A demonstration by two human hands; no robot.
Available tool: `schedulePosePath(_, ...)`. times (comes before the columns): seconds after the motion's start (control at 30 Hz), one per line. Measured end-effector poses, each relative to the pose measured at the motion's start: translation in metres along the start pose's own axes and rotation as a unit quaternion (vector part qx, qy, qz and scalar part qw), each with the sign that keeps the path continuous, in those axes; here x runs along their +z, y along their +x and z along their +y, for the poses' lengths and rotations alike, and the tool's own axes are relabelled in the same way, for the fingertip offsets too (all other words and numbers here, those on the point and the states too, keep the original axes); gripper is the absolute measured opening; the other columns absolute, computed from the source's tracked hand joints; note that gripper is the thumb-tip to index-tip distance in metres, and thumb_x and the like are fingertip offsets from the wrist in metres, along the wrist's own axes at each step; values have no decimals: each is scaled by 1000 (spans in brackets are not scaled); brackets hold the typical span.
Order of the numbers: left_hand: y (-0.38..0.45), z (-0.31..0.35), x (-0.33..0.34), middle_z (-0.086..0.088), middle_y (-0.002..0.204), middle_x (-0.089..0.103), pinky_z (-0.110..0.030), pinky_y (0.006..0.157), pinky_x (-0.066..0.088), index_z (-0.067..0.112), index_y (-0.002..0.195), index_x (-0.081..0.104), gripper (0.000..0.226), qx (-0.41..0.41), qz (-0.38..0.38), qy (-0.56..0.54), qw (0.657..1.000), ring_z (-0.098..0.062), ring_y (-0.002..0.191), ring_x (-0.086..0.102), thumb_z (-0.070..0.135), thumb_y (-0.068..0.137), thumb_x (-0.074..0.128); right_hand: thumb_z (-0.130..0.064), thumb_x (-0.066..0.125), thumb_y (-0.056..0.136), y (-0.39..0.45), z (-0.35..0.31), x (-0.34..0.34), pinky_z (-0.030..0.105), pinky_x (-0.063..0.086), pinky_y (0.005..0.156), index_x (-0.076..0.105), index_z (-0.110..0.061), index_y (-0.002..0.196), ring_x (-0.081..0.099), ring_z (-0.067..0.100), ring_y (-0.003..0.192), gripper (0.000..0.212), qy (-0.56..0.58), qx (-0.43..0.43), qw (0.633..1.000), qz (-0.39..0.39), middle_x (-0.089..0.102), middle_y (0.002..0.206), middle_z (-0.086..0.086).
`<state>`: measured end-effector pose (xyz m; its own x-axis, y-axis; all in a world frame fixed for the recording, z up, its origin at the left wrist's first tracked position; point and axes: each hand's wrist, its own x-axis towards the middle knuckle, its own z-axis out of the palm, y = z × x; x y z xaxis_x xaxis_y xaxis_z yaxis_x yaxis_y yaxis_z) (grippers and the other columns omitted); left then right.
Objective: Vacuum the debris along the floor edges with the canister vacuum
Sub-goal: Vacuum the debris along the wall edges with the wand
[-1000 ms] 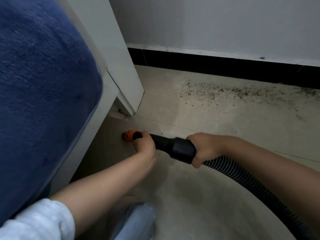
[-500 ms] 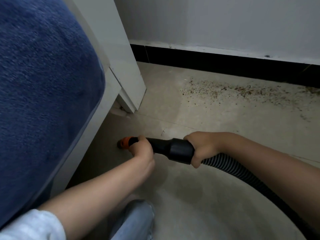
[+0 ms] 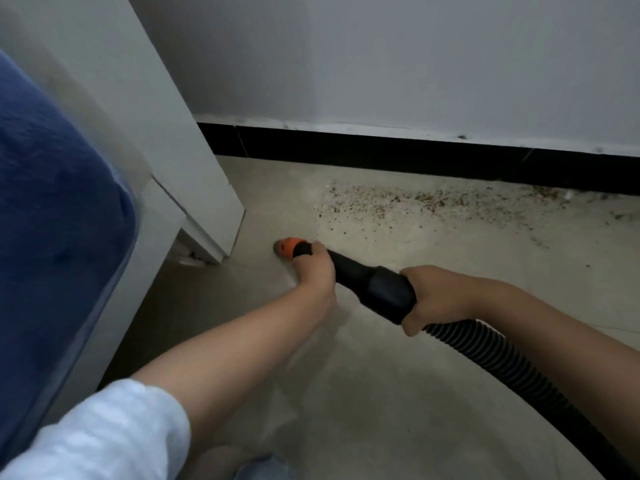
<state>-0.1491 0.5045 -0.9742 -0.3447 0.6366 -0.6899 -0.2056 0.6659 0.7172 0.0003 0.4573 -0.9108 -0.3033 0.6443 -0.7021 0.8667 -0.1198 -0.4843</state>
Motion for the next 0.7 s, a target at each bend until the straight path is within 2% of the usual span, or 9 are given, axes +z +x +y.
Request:
schedulePosePath(0.13,-2,18,39,-14,135,47,-42,104,41,7,139,34,48,5,-61,37,997,-31,120,49,31,98,41,-18,75,71,-2,18,-3,23,45,60,48,-13,98,53,11,74,39,66,35,995,69,52,86,-3)
schedulePosePath(0.4,21,30,45,-16,125,53,-44,98,45,4,131,43,48,30,-44,105,993,-34,113,53,37,96,45,-18,74,69,25,15,7,24,41,55,45,-12,93,49,10,68,38,105,37,987,114,49,82,-1)
schedulePosePath(0.6,28,40,49,-18,124,54,-41,97,46,1,129,46,48,99,-44,205,973,-33,113,54,37,100,33,-18,72,70,37,4,6,20,33,46,37,-20,74,46,8,60,36,119,48,980,154,45,75,-3)
schedulePosePath(0.7,25,48,59,-18,124,54,-40,96,46,2,130,44,47,94,-53,220,970,-32,113,53,35,101,30,-17,71,70,38,3,2,19,30,45,35,-20,71,45,9,59,37,128,55,976,168,44,73,-3)
